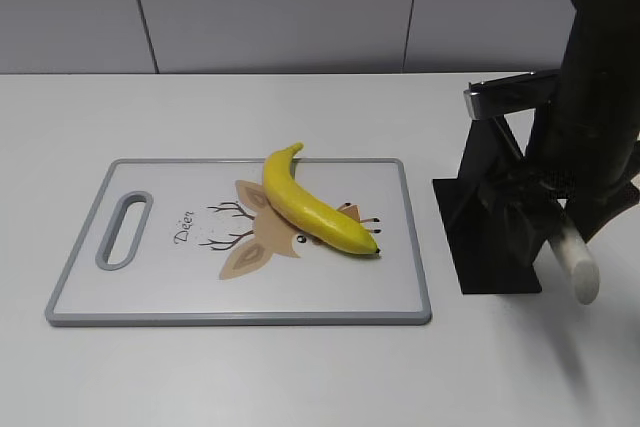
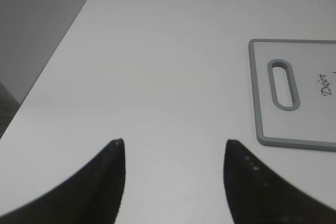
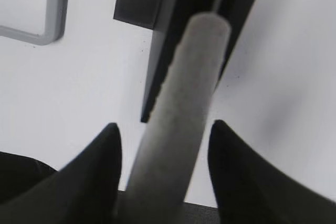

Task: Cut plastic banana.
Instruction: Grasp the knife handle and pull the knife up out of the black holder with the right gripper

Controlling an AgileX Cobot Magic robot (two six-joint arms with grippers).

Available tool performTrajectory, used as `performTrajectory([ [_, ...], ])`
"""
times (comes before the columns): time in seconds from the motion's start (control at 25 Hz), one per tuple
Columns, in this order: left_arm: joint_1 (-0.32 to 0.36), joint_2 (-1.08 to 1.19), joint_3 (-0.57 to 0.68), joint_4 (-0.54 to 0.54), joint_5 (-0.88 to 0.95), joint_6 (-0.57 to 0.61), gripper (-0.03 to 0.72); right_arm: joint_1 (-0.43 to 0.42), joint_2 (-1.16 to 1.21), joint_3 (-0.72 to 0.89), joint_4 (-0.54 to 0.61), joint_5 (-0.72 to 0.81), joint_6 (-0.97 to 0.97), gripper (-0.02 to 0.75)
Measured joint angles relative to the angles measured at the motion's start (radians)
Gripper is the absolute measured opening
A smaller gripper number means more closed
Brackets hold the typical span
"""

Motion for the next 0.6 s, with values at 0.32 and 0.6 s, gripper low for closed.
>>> performTrajectory([
  [0.32,0.000,0.000,0.000,-0.001,0.001,0.000,0.575,-0.001,0.000,0.000,0.016,0.009,0.026,0.218],
  [0.6,0.000,0.000,0.000,0.000,0.001,0.000,0.573,-0.001,-0.067,0.000,0.019,0.015,0.033,0.209],
])
